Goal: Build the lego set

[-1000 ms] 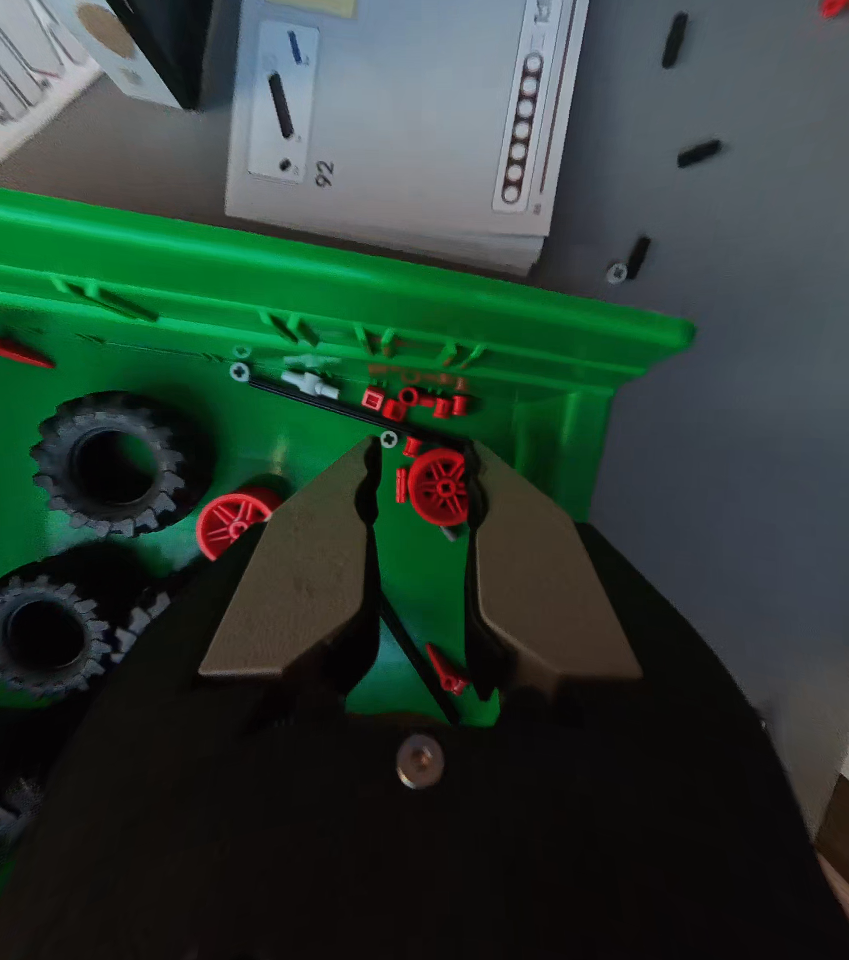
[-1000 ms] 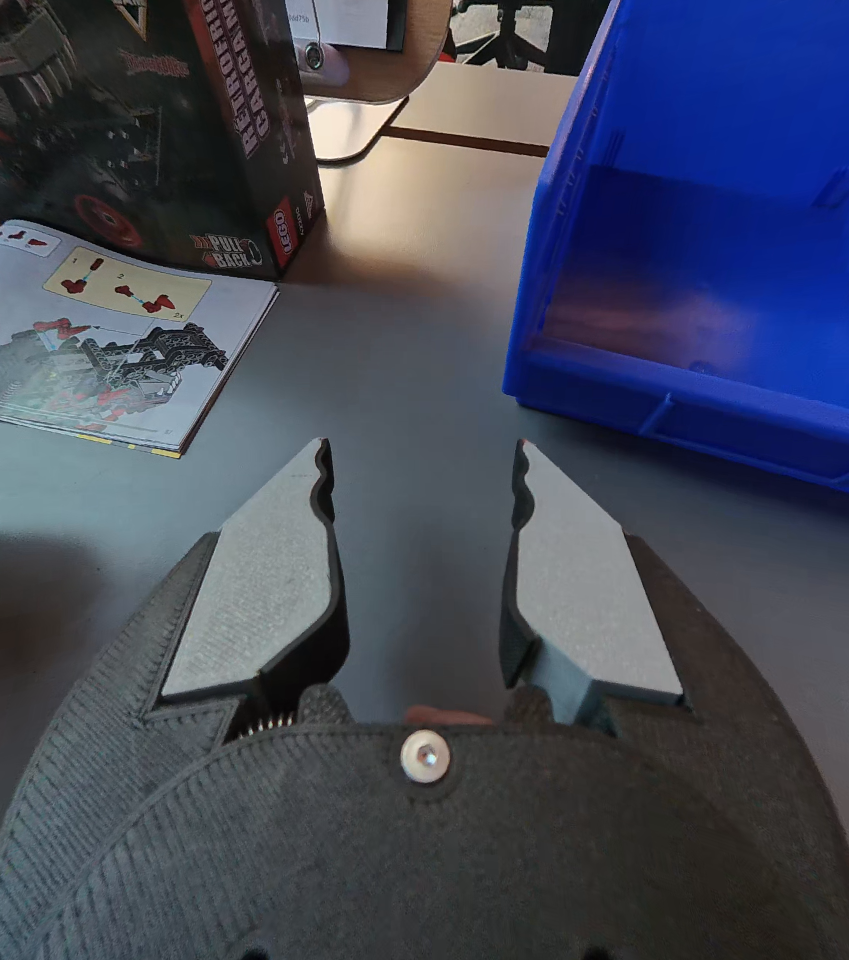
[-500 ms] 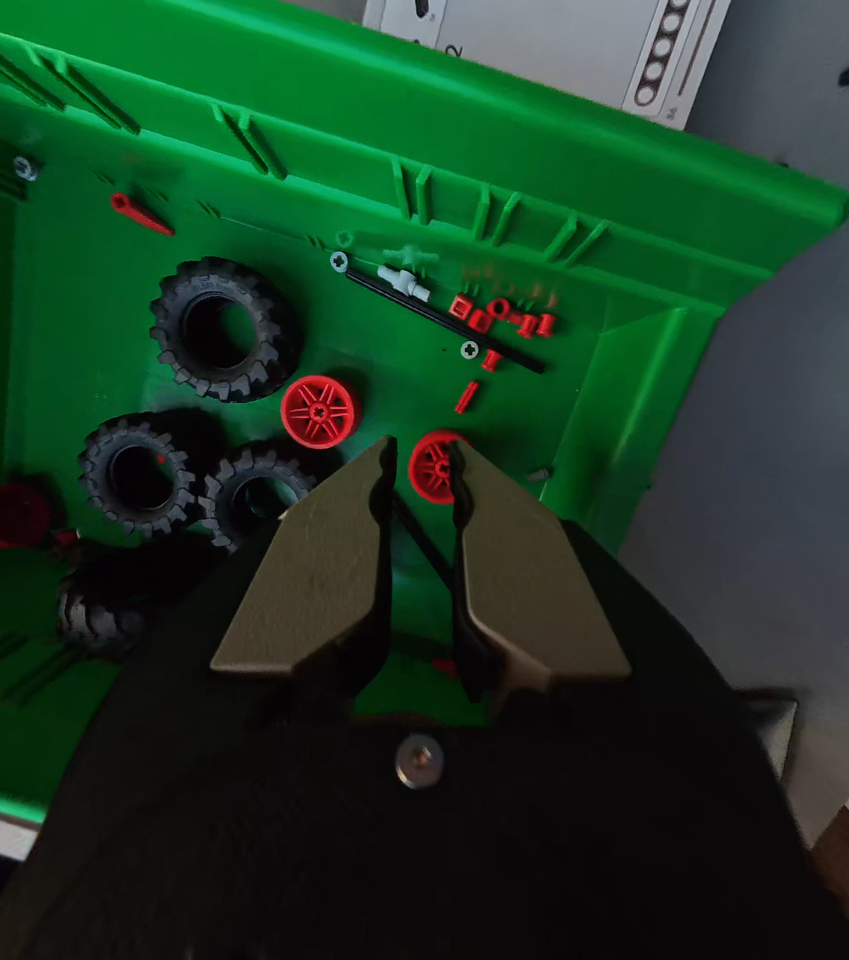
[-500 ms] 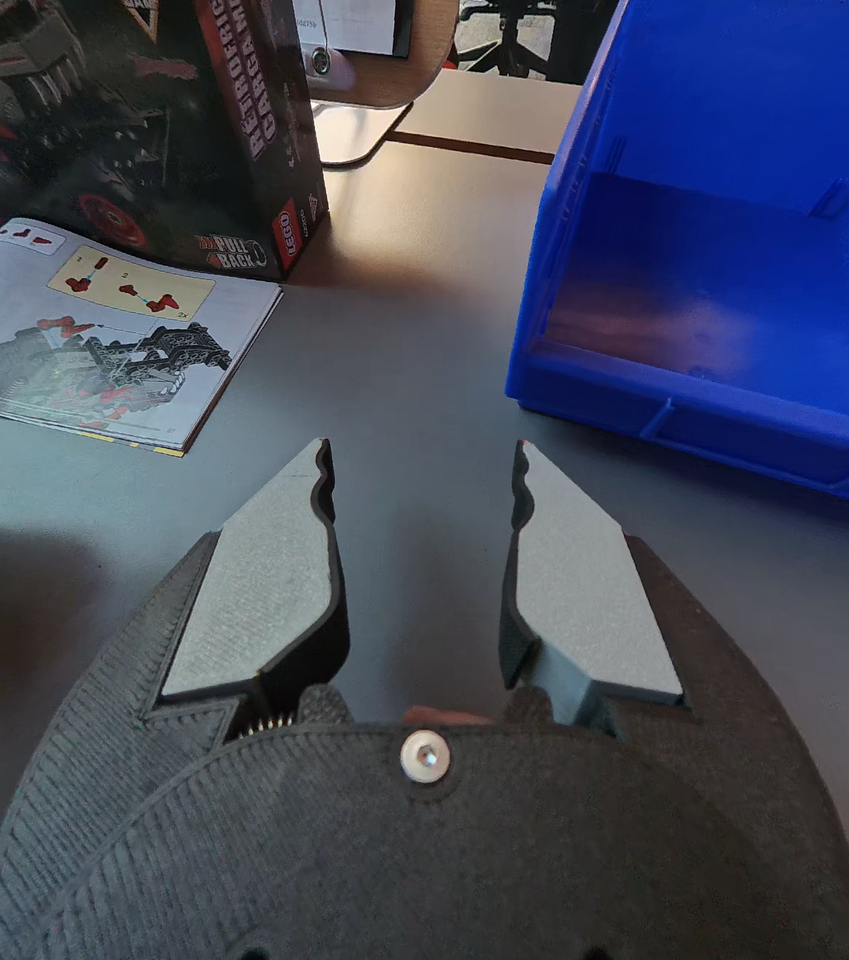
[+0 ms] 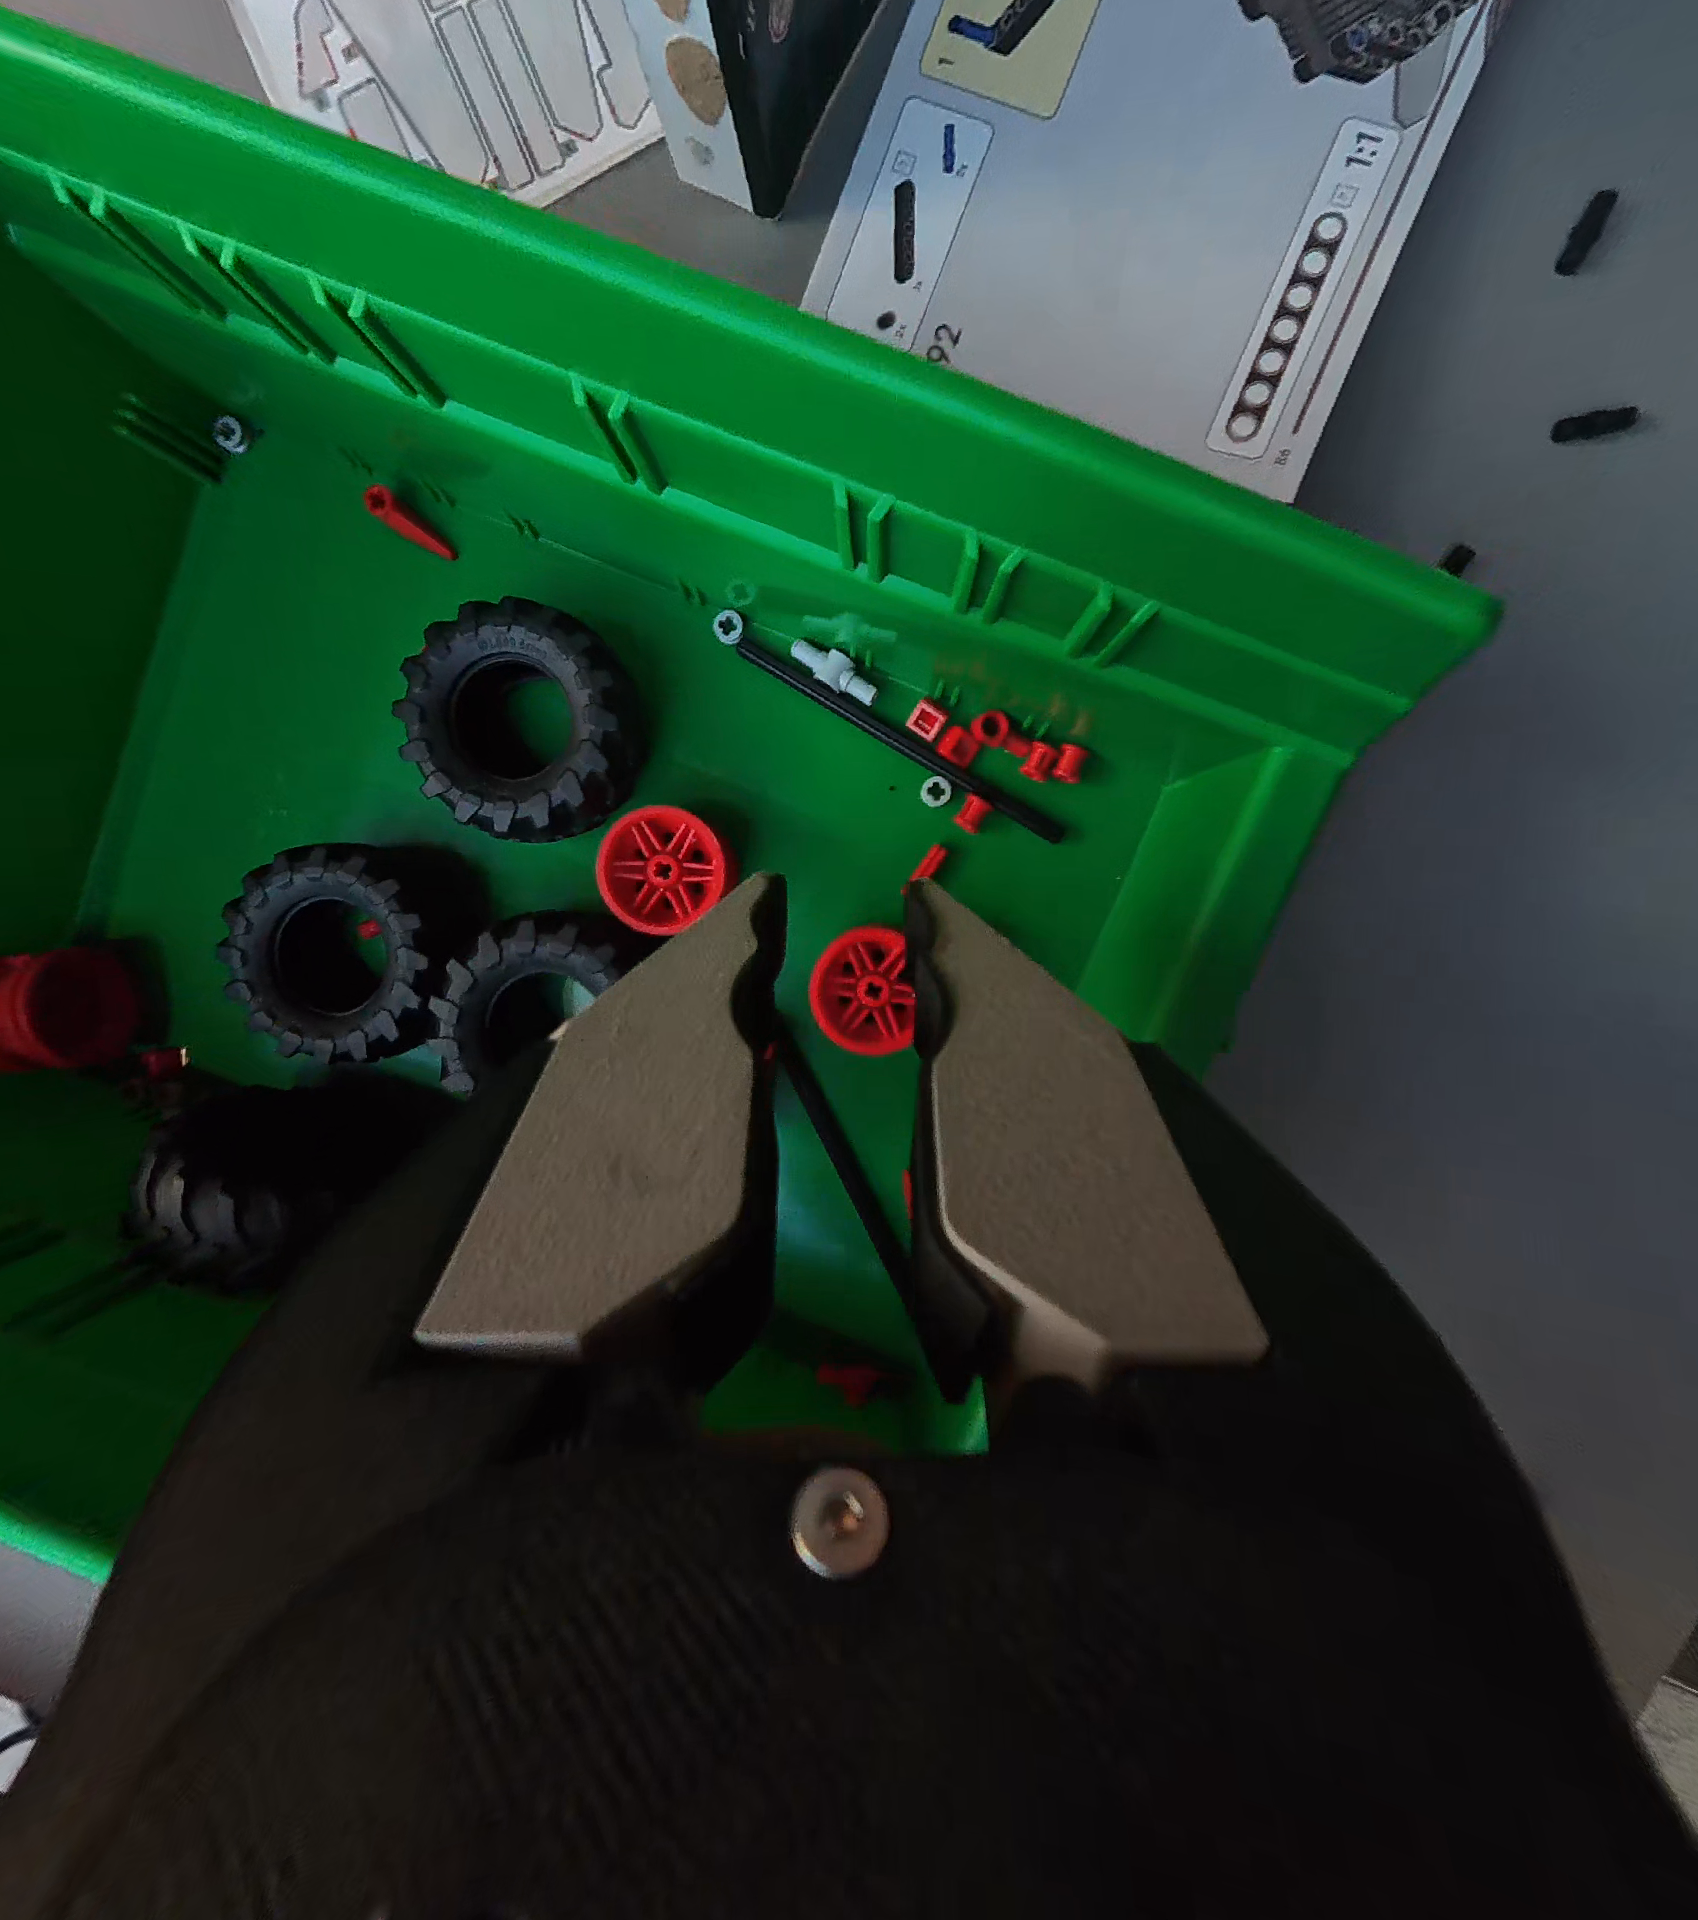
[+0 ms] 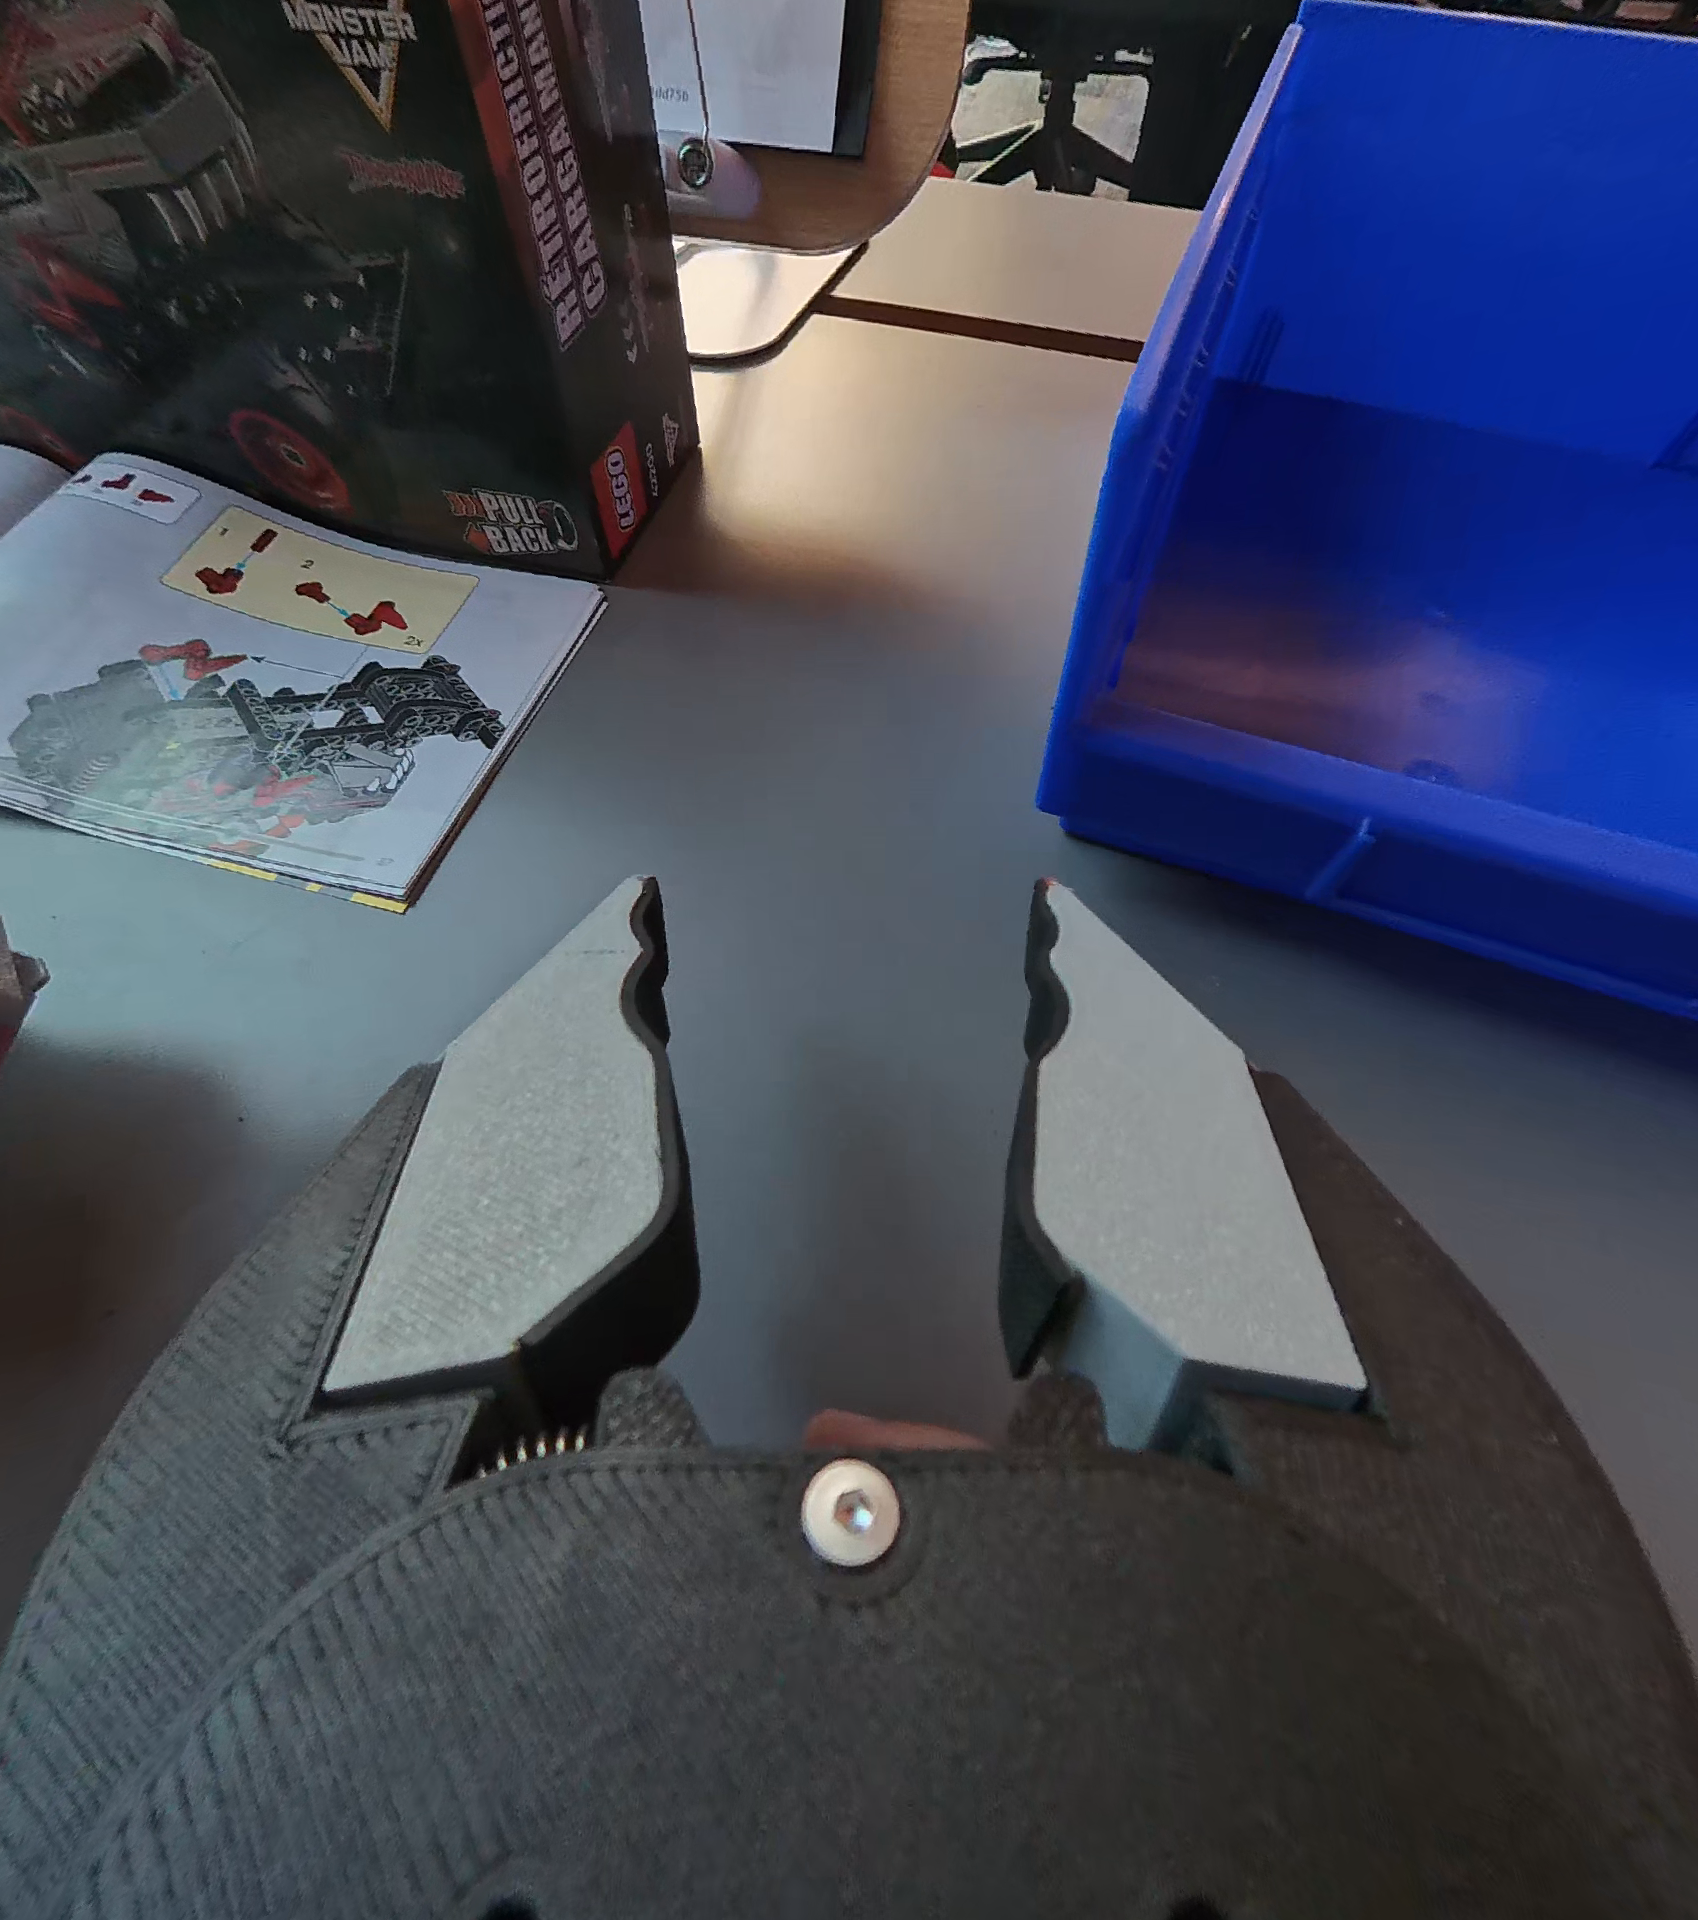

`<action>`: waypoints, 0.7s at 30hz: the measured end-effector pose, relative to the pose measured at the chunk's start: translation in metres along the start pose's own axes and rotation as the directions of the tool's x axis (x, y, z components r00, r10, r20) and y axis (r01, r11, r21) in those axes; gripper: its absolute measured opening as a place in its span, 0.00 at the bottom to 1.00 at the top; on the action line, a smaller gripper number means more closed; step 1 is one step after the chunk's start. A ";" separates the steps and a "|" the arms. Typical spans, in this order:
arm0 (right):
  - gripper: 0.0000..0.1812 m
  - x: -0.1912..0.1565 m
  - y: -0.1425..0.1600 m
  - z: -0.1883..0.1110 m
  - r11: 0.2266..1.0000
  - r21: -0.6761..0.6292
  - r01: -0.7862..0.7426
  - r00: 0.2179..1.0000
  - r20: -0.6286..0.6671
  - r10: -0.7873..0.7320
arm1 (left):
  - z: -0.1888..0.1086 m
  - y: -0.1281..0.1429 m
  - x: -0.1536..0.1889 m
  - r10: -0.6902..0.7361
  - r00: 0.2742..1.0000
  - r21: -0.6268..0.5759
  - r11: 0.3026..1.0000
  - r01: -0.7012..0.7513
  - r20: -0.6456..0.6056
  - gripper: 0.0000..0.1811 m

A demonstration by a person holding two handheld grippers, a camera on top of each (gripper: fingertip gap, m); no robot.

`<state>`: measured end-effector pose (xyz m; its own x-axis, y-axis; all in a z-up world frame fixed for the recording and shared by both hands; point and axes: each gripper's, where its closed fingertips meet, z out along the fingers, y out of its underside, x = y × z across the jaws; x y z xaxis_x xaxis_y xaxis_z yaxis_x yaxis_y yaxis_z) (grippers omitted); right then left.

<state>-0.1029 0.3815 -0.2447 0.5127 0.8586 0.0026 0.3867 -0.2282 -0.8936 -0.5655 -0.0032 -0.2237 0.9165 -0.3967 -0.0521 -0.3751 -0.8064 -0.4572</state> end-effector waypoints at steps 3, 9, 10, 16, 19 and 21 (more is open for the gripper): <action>0.37 -0.002 0.000 0.000 1.000 -0.002 0.008 1.000 0.008 -0.008 | 0.004 -0.002 0.000 0.011 1.000 -0.020 1.000 -0.011 0.022 0.11; 0.37 -0.009 0.000 0.001 0.999 -0.003 0.042 0.999 0.026 -0.041 | 0.004 -0.017 0.009 -0.015 1.000 0.048 0.999 0.015 0.002 0.11; 0.37 -0.010 0.000 0.001 0.999 -0.003 0.047 0.998 0.030 -0.047 | 0.004 -0.020 0.010 -0.015 1.000 0.054 0.998 0.015 0.008 0.11; 0.38 -0.018 -0.002 0.001 0.996 0.011 0.083 0.995 0.052 -0.084 | -0.004 -0.039 0.018 -0.046 0.999 0.128 0.991 0.043 0.020 0.11; 0.38 -0.023 -0.005 -0.001 0.996 0.028 0.090 0.993 0.070 -0.092 | -0.011 -0.043 0.019 -0.066 0.997 0.138 0.989 0.059 0.050 0.11; 0.38 -0.024 -0.007 -0.002 0.995 0.042 0.090 0.992 0.081 -0.093 | -0.017 -0.045 0.020 -0.080 0.994 0.151 0.986 0.068 0.079 0.11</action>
<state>-0.1164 0.3613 -0.2378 0.4110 0.9103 0.0495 0.3984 -0.1305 -0.9079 -0.5329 0.0179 -0.1890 0.9517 -0.2948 -0.0854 -0.2869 -0.7556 -0.5889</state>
